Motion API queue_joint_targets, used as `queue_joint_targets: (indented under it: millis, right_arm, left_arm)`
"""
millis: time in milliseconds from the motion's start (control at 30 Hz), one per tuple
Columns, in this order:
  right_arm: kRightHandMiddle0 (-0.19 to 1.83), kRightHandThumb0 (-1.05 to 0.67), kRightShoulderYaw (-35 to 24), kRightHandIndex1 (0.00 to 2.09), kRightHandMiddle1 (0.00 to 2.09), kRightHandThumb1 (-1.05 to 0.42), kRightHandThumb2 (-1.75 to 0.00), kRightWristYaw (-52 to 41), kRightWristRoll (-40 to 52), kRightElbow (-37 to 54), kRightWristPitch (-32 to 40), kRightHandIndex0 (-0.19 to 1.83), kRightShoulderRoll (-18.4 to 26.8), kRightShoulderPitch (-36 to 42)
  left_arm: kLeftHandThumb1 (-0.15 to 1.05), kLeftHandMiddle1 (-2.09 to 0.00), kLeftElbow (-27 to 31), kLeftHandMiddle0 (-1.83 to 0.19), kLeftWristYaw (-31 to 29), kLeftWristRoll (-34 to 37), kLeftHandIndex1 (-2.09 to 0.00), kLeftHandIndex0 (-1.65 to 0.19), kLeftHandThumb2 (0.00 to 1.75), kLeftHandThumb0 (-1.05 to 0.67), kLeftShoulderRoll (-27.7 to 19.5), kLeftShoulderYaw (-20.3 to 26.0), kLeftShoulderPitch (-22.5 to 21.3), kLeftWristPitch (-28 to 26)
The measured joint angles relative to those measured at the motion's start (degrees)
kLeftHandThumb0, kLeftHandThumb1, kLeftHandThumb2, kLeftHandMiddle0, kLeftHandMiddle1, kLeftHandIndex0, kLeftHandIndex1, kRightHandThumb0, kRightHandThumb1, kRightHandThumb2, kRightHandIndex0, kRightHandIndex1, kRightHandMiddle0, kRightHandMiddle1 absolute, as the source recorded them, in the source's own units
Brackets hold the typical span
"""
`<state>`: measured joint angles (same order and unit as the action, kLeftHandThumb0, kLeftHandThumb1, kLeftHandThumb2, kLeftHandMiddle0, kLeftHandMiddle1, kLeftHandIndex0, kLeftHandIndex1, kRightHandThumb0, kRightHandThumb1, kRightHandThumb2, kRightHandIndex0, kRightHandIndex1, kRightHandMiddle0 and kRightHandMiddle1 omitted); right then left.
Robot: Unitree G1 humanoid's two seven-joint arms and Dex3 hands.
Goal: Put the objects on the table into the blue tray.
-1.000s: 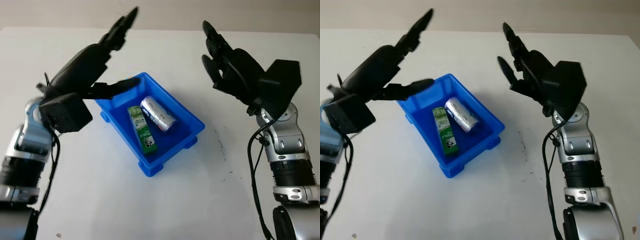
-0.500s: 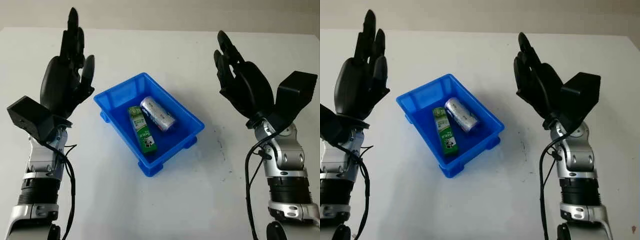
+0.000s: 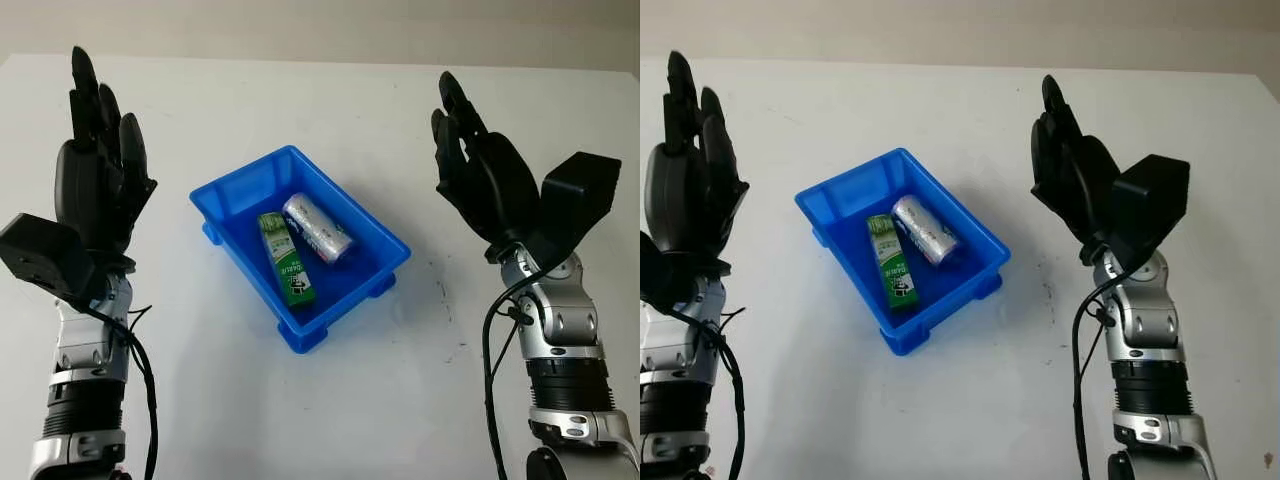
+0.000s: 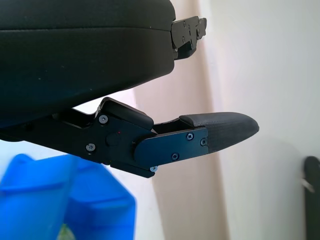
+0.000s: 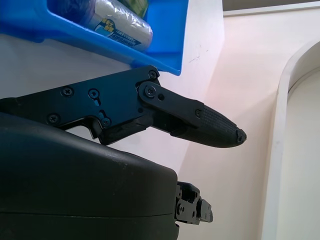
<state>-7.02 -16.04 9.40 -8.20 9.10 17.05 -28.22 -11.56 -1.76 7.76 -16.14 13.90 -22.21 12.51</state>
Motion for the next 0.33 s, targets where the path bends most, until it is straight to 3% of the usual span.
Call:
queue_joint_targets:
  millis: [333]
  right_arm:
    - [-0.19,-0.76,-0.1,0.00,0.00,-1.05,-0.78,0.0,0.0,-0.8,-0.8,-0.19,0.0,0.0]
  left_arm:
    - [1.05,0.00,1.8,0.19,-0.8,-1.0,0.00,0.19,0.66,-0.83,0.7,-0.7,2.6,-3.1]
